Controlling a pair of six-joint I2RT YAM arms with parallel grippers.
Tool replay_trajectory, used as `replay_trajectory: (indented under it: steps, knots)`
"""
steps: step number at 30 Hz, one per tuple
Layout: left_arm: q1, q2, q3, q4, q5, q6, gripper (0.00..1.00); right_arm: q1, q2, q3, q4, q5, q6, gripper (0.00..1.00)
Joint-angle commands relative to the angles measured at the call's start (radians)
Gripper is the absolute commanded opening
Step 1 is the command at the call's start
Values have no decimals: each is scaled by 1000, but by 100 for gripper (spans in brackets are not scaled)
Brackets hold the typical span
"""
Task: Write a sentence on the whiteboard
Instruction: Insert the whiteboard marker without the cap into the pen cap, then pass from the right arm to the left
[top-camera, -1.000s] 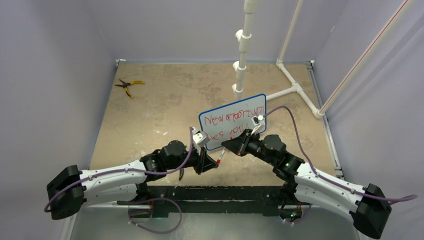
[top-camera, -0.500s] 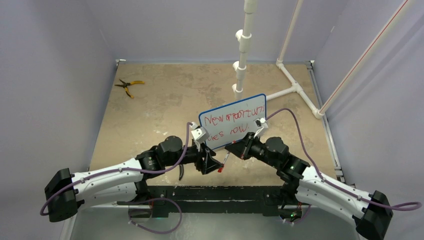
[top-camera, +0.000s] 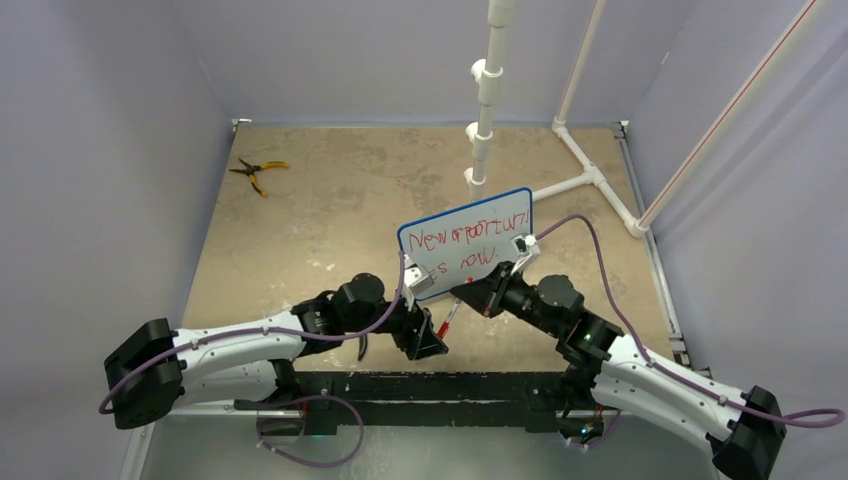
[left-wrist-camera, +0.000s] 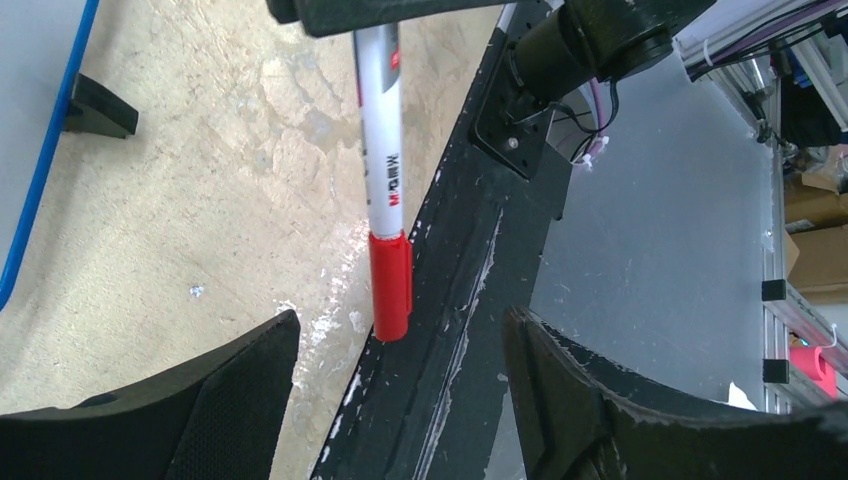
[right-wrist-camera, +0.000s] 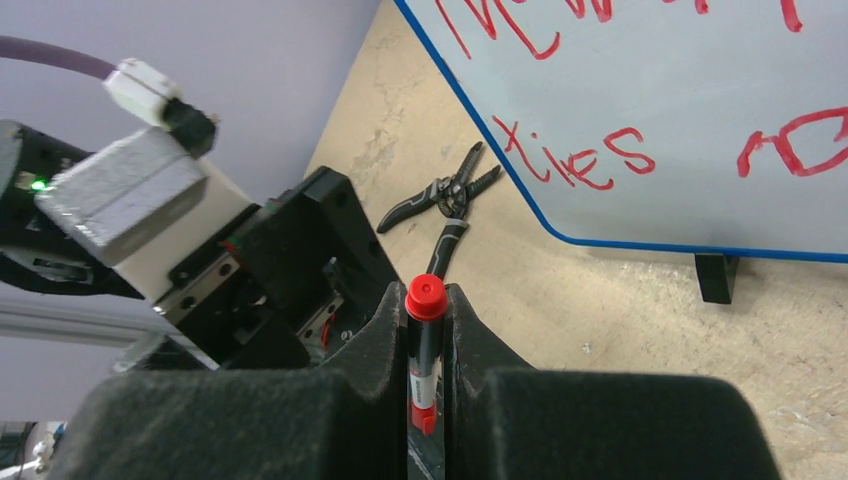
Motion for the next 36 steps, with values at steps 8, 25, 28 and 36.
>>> replay_trajectory:
  steps: [8, 25, 28, 36]
  knots:
    - [0, 73, -1, 157, 61, -52, 53, 4, -8, 45, 100, -62, -40, 0]
    - [-1, 31, -48, 212, 70, -45, 0, 4, -27, 32, 84, -61, -39, 0]
    - [-1, 3, -48, 205, 42, -9, 0, 4, -7, 32, 74, -104, -47, 0]
    - [-2, -32, -29, 230, 21, 49, 0, 4, 93, 5, 114, -241, -44, 0]
